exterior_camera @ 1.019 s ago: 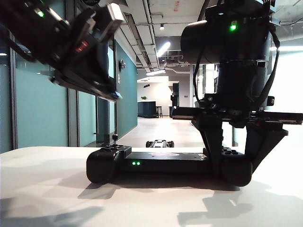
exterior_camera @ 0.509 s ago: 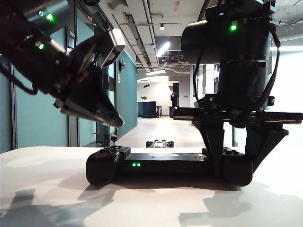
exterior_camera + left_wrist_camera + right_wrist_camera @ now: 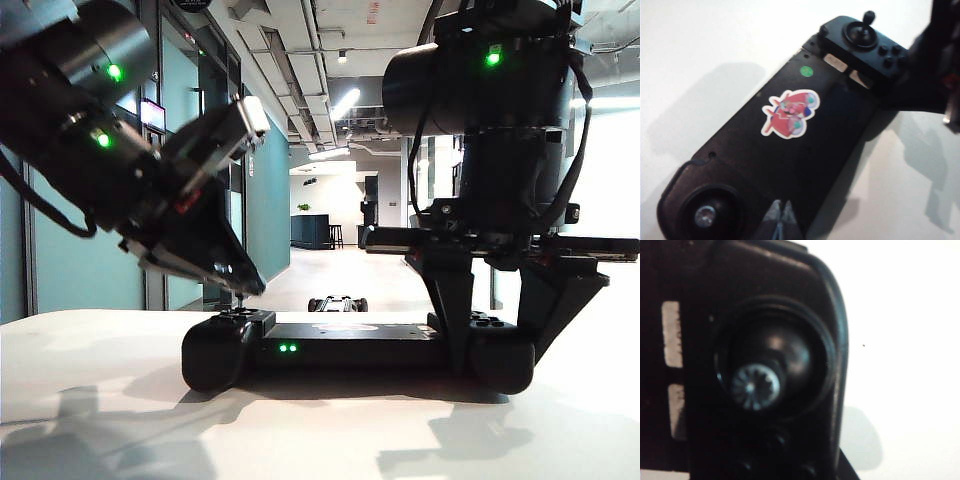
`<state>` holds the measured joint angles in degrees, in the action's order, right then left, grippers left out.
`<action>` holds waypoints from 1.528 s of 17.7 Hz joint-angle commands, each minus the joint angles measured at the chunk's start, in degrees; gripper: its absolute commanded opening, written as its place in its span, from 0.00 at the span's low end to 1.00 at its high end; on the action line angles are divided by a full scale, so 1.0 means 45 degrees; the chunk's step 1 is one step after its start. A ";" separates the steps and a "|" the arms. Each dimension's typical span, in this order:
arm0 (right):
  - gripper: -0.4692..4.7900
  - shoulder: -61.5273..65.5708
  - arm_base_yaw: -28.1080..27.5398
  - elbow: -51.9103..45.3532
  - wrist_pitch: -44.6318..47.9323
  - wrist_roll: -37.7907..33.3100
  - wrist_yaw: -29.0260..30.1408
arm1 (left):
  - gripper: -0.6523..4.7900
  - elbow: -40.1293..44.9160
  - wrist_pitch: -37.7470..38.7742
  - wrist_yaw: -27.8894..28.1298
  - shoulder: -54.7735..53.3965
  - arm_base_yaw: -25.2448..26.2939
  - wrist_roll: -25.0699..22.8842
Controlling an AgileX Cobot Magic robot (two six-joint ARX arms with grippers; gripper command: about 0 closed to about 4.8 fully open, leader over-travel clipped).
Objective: Push the left joystick on the remote control sitting on the white table forward to make the robot dog walk in a straight line until it approaches the door.
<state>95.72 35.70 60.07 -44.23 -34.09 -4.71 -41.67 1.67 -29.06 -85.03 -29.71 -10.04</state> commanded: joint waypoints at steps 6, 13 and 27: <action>0.34 -0.0063 0.0015 0.0024 0.0107 -0.0087 0.0126 | 0.11 -0.0019 -0.0583 0.0782 -0.0301 0.0330 0.0044; 0.34 -0.0063 0.0015 0.0024 0.0112 -0.0087 0.0126 | 0.11 -0.0019 -0.0588 -0.1365 -0.0423 0.1039 -0.0165; 0.34 -0.0063 0.0015 0.0024 0.0078 -0.0087 0.0126 | 0.11 -0.0024 -0.1049 -0.0899 -0.1069 0.1010 -0.0097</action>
<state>95.72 35.70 60.07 -44.31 -34.44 -4.73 -41.67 -2.02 -34.15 -89.89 -25.21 -10.52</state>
